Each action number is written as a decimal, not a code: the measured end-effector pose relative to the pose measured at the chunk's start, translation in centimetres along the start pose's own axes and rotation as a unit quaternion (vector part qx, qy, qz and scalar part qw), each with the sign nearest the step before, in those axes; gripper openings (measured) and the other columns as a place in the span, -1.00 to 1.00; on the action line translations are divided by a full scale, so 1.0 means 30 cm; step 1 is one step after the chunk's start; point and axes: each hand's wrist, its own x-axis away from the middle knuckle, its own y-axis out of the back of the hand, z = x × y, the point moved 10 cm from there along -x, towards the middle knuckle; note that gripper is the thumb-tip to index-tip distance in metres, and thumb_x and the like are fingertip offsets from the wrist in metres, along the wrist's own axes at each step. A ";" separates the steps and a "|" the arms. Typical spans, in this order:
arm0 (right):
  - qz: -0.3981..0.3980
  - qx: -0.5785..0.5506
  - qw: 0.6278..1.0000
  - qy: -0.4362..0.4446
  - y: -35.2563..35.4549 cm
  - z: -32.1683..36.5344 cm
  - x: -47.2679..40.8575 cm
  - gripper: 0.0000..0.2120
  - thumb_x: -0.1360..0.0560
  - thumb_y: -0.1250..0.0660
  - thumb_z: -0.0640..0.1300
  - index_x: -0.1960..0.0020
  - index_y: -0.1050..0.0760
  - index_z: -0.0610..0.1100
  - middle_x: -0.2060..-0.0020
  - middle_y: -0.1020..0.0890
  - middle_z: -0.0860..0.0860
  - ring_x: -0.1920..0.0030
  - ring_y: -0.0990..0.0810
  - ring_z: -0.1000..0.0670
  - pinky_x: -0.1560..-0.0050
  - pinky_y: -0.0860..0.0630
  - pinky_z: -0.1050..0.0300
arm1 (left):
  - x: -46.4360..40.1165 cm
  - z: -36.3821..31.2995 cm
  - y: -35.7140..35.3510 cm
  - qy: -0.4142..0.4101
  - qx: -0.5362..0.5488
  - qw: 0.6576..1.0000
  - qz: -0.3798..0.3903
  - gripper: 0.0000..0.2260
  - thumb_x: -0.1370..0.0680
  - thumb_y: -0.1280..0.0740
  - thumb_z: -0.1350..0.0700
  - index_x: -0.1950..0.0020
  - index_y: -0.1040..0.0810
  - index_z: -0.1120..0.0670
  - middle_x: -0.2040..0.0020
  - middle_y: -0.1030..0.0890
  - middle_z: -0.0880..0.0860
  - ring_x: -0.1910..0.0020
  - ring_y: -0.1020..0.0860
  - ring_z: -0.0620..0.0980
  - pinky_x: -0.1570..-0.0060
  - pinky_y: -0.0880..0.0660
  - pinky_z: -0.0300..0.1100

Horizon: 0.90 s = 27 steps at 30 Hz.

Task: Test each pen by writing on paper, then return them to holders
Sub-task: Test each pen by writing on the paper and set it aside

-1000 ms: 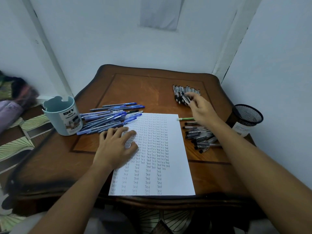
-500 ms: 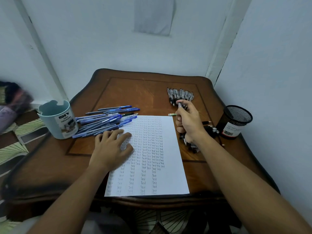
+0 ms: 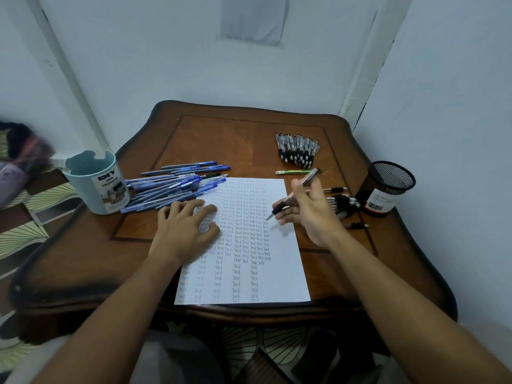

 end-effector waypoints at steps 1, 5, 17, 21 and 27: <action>0.005 0.017 1.000 -0.003 -0.003 -0.012 0.012 -0.76 -0.65 -0.25 -0.17 -0.24 -0.23 -0.09 0.15 -0.66 -0.22 0.30 -0.66 -0.08 0.25 -0.64 0.10 | 0.002 0.000 -0.001 0.000 -0.001 1.000 0.000 -0.47 -0.48 0.07 -0.30 -0.40 -0.36 -0.26 -0.46 -0.34 -0.15 -0.37 -0.23 -0.04 -0.36 -0.11 0.07; 0.035 0.075 0.997 -0.007 -0.035 -0.068 0.079 -0.78 -0.58 -0.34 -0.33 -0.13 -0.34 -0.17 0.15 -0.61 -0.20 0.24 -0.64 -0.09 0.17 -0.63 -0.01 | 0.001 -0.002 -0.001 -0.001 0.001 1.000 0.002 -0.47 -0.49 0.06 -0.30 -0.40 -0.36 -0.25 -0.47 -0.33 -0.14 -0.37 -0.23 -0.03 -0.36 -0.10 0.07; 0.080 0.040 0.996 0.022 -0.052 -0.172 0.203 -0.73 -0.50 -0.38 -0.44 -0.02 -0.34 -0.20 0.16 -0.59 -0.30 0.22 -0.60 -0.18 0.32 -0.51 0.04 | 0.007 -0.008 0.005 0.001 0.008 1.000 0.003 -0.48 -0.50 0.03 -0.27 -0.42 -0.36 -0.24 -0.47 -0.33 -0.13 -0.37 -0.22 -0.03 -0.36 -0.08 0.05; 0.086 0.036 0.995 0.028 -0.056 -0.177 0.207 -0.74 -0.50 -0.38 -0.45 0.00 -0.36 -0.20 0.19 -0.61 -0.25 0.23 -0.61 -0.19 0.30 -0.52 0.03 | 0.007 -0.008 0.002 -0.002 0.008 1.000 0.003 -0.48 -0.50 0.03 -0.28 -0.42 -0.37 -0.24 -0.47 -0.34 -0.13 -0.37 -0.22 -0.02 -0.37 -0.08 0.07; 0.081 0.075 0.993 0.048 -0.059 -0.178 0.207 -0.75 -0.52 -0.38 -0.41 0.00 -0.36 -0.16 0.20 -0.62 -0.29 0.25 -0.59 -0.25 0.24 -0.55 -0.03 | 0.011 -0.009 0.002 -0.001 0.007 1.000 0.003 -0.46 -0.49 0.06 -0.28 -0.42 -0.36 -0.23 -0.47 -0.34 -0.12 -0.38 -0.22 -0.02 -0.37 -0.09 0.08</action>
